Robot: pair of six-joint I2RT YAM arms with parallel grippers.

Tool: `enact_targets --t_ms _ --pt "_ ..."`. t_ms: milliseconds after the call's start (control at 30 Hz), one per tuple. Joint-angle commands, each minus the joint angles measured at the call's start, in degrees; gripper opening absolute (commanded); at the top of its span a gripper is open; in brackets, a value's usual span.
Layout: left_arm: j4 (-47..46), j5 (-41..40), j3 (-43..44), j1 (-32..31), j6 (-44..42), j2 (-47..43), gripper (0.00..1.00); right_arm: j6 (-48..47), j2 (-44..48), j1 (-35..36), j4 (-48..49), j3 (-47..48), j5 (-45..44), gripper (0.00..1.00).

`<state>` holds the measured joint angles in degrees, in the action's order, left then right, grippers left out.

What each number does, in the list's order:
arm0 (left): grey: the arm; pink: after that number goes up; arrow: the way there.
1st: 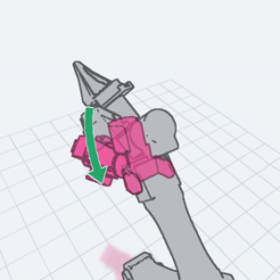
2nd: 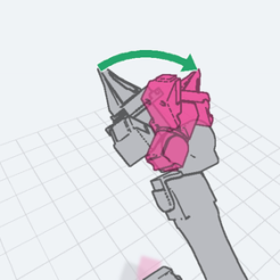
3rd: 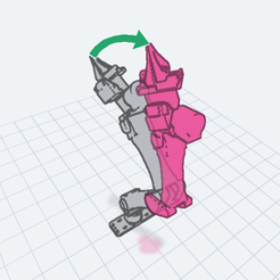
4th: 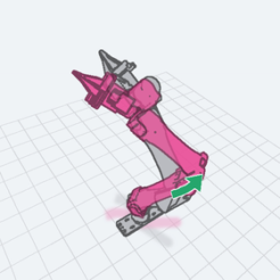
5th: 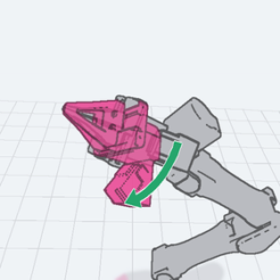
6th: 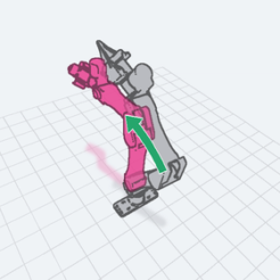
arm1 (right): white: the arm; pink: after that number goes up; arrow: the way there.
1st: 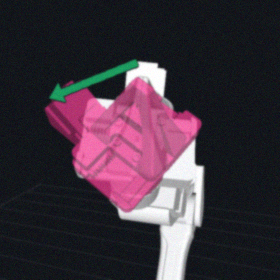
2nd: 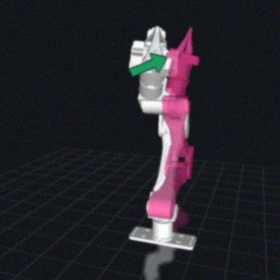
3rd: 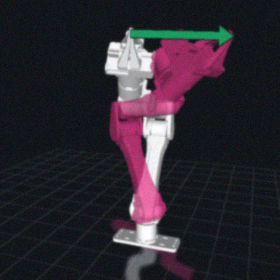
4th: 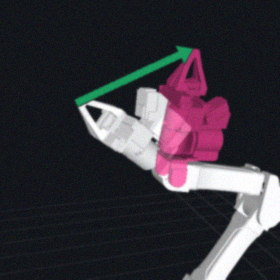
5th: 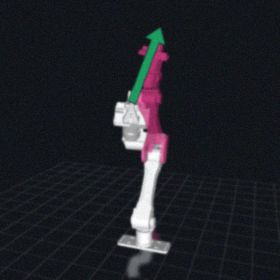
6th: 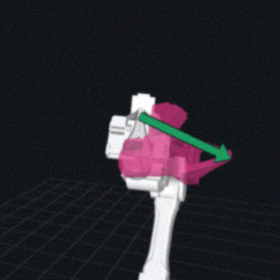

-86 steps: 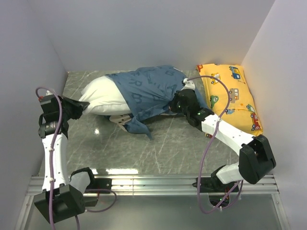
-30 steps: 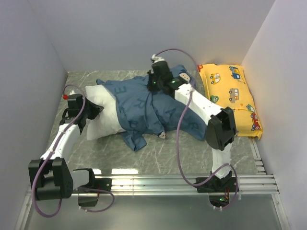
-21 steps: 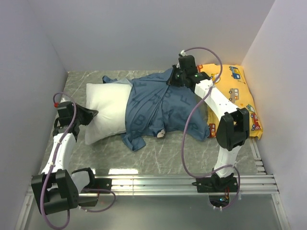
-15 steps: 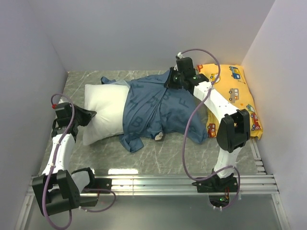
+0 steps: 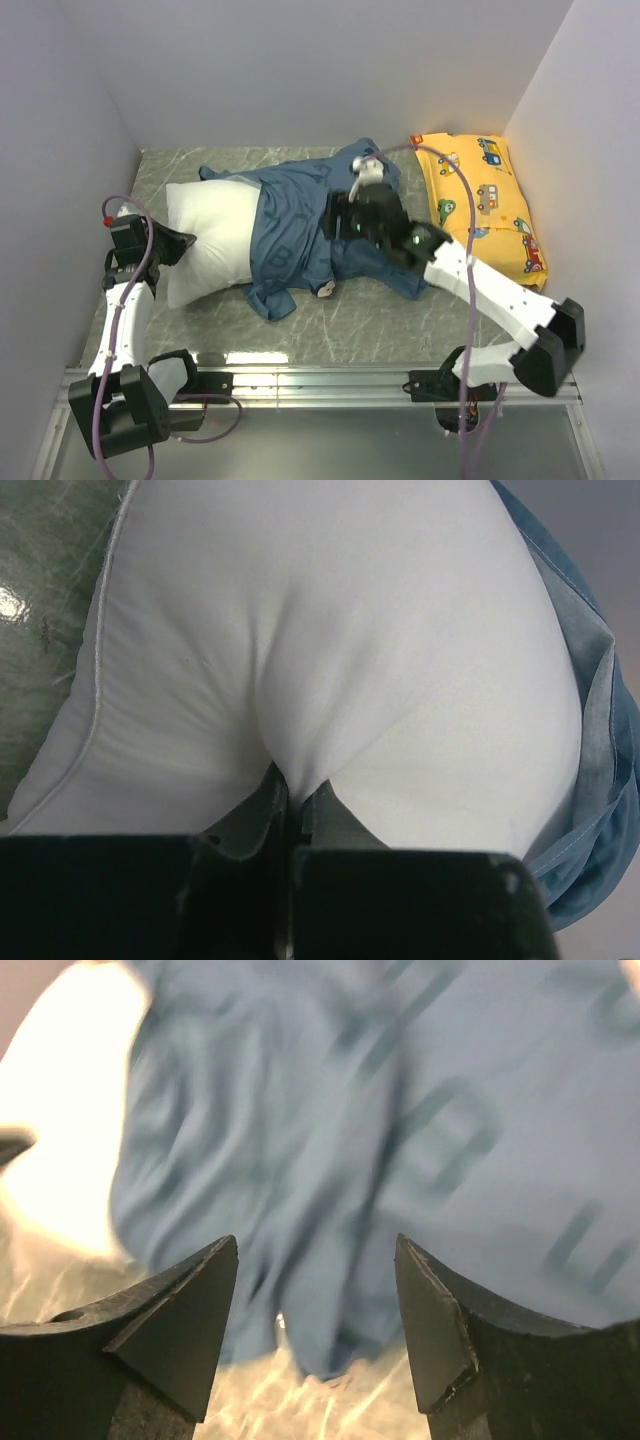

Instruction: Remove the pillowcase from the pillow

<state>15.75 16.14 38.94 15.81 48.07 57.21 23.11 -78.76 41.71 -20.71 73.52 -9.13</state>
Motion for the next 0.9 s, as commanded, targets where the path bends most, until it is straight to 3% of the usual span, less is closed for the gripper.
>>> enact_targets --t_ms 0,167,267,467,733,867 --pt "1.83 -2.52 2.89 0.1 -2.19 -1.14 0.0 3.24 5.1 4.07 6.71 -12.23 -6.07 0.72" --pt "2.97 -3.39 4.13 -0.87 -3.07 -1.66 0.0 6.76 7.84 8.38 16.39 -27.26 -7.66 0.75" --pt "3.5 -3.92 4.91 -1.4 -3.51 -2.1 0.0 7.38 5.04 9.43 22.45 -30.0 -5.47 0.76" --pt "4.99 -5.07 5.71 -2.1 -5.09 -2.45 0.0 8.44 0.54 11.63 26.51 -29.57 -6.87 0.77" --pt "5.52 -4.54 6.32 -2.1 -6.06 -2.37 0.0 10.9 2.12 15.84 29.23 -32.2 -11.17 0.77" --pt "5.52 -4.36 6.41 -2.19 -6.06 -2.28 0.0 12.13 -3.14 15.85 27.48 -30.72 -11.88 0.79"
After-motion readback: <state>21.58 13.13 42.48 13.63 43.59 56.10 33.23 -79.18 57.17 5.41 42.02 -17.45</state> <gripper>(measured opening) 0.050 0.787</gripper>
